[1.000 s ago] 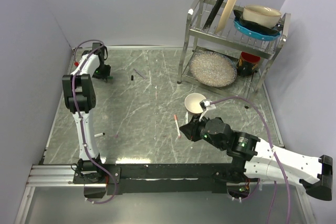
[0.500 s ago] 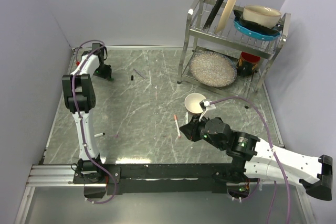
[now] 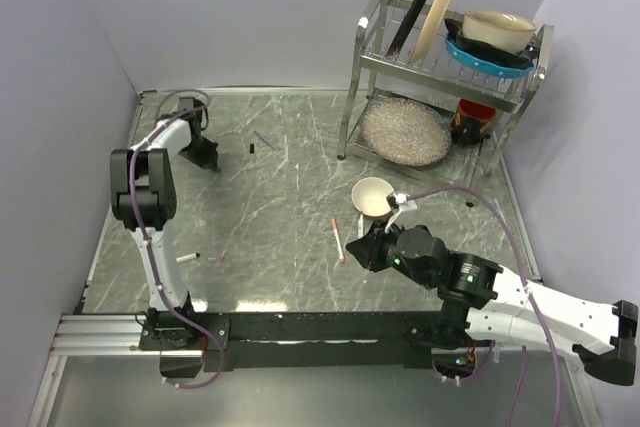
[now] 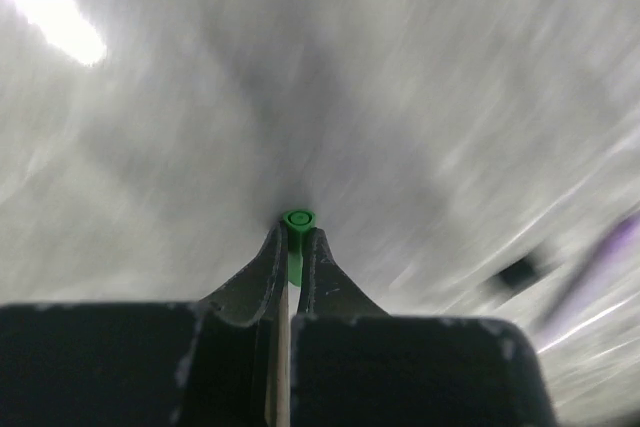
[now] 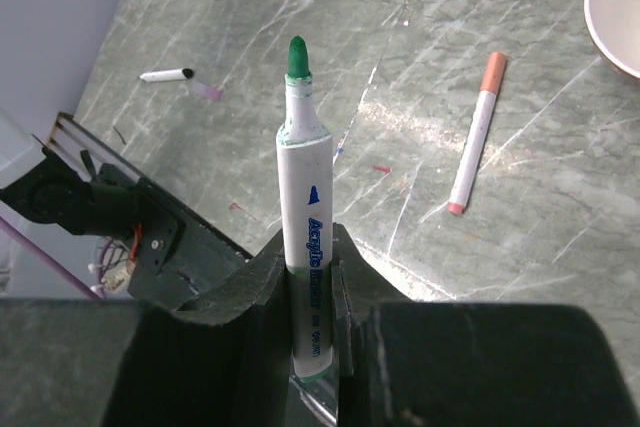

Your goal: Insert the pens into the pen caps

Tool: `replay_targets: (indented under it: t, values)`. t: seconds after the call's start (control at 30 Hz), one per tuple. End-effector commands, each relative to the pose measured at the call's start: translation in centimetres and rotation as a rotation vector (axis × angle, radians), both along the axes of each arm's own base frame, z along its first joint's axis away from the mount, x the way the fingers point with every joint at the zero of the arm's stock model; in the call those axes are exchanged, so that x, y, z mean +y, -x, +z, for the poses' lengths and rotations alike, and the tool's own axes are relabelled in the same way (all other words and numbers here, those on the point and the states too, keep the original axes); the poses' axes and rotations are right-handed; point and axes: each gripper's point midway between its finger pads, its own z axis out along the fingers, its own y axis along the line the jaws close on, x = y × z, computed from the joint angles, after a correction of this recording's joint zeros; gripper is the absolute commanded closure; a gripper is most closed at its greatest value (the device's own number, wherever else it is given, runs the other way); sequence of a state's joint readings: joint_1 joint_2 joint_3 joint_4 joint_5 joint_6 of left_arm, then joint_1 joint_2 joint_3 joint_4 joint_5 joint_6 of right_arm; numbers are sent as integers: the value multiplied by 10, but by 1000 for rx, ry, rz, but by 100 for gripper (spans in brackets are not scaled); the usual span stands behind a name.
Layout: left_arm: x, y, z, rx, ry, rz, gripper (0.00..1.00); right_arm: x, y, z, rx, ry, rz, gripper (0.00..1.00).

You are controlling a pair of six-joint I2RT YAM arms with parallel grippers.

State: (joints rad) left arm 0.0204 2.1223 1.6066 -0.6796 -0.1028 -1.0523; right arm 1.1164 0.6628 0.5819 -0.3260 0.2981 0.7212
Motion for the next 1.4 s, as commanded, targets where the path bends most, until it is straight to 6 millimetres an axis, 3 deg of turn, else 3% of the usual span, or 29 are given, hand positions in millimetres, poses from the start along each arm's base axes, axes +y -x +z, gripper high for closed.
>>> replay_targets:
  t: [0.0, 0.07, 0.1, 0.3, 0.53, 0.7, 0.87, 0.97, 1.1, 1.37]
  values:
    - [-47, 65, 12, 79, -78, -274, 99, -7, 4, 5, 29, -46, -26, 100]
    - [-58, 82, 20, 66, -119, -343, 99, -7, 9, -3, 57, -55, -16, 100]
    - [-75, 103, 10, 102, -127, -403, 99, -8, 11, -2, 66, -84, -15, 100]
    - [-142, 167, 3, 109, -120, -675, 99, -16, 20, -20, 115, -102, -21, 100]
    - [-183, 212, 5, 92, -61, -796, 99, -31, 24, -29, 139, -124, -61, 100]
    - [-180, 231, 1, 171, -92, -810, 91, -38, 25, -26, 139, -136, -82, 100]
    - [-184, 237, -2, 187, -86, -826, 66, -37, 26, -25, 145, -142, -77, 100]
    - [-185, 237, -4, 198, -97, -830, 59, -36, 26, -26, 148, -144, -77, 100]
    - [-185, 238, -7, 236, -130, -833, 59, -37, 25, -23, 142, -142, -81, 100]
    - [-185, 237, -12, 278, -186, -825, 68, -39, 24, -21, 128, -141, -84, 100]
